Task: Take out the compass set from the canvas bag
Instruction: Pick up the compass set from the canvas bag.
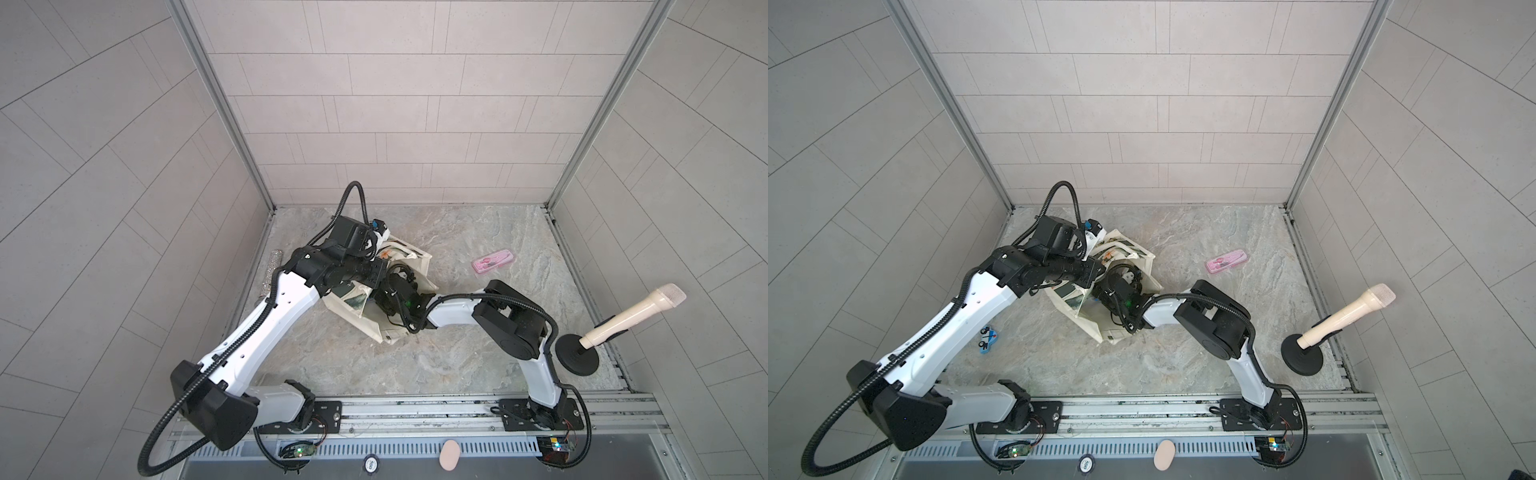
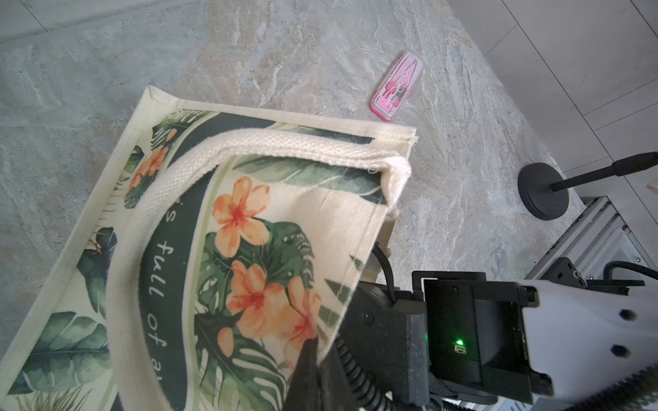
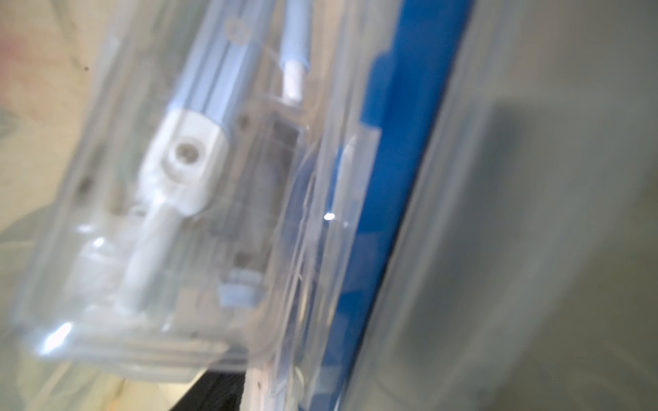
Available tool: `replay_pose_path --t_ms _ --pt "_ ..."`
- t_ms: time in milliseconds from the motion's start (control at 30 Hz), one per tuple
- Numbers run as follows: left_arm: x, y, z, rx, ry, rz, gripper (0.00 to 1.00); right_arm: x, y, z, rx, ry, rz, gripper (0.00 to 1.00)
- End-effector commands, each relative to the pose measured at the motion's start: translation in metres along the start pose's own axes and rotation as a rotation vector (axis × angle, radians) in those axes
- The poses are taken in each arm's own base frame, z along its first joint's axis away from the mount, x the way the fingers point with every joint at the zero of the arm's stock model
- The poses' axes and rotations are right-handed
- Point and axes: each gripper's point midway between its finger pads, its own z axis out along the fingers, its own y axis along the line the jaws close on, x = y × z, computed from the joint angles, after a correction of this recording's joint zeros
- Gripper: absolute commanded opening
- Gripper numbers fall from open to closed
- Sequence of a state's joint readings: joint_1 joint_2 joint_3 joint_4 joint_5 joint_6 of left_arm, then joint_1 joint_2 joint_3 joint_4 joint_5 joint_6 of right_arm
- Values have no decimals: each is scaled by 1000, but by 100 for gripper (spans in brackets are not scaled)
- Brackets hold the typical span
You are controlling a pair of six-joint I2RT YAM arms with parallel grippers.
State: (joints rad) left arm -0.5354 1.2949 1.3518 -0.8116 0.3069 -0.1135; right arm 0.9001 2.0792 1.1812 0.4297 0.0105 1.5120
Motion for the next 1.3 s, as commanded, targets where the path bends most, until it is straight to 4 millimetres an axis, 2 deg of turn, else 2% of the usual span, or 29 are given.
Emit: replay_pose_path --t_ms 0,100,633,733,833,1167,1267 --pt "-8 -8 -6 30 -47 8 0 -12 17 -11 -33 -42 -36 68" --pt "-8 -8 -5 31 -47 3 0 -12 22 -10 -61 -35 -28 64" --pt "-6 -6 -1 28 -36 -4 0 -21 54 -32 -138 -54 -77 65" --pt "-6 -7 0 29 -33 -5 0 -21 51 -33 -128 -56 -77 64" --pt "-6 -7 0 30 -36 -6 0 -20 47 -32 -125 -53 -65 57" --pt "-7 -7 1 34 -36 -9 0 -20 39 -32 -110 -51 -58 49" --pt "-7 -7 1 34 -36 -6 0 -21 37 -32 -108 -51 -54 39"
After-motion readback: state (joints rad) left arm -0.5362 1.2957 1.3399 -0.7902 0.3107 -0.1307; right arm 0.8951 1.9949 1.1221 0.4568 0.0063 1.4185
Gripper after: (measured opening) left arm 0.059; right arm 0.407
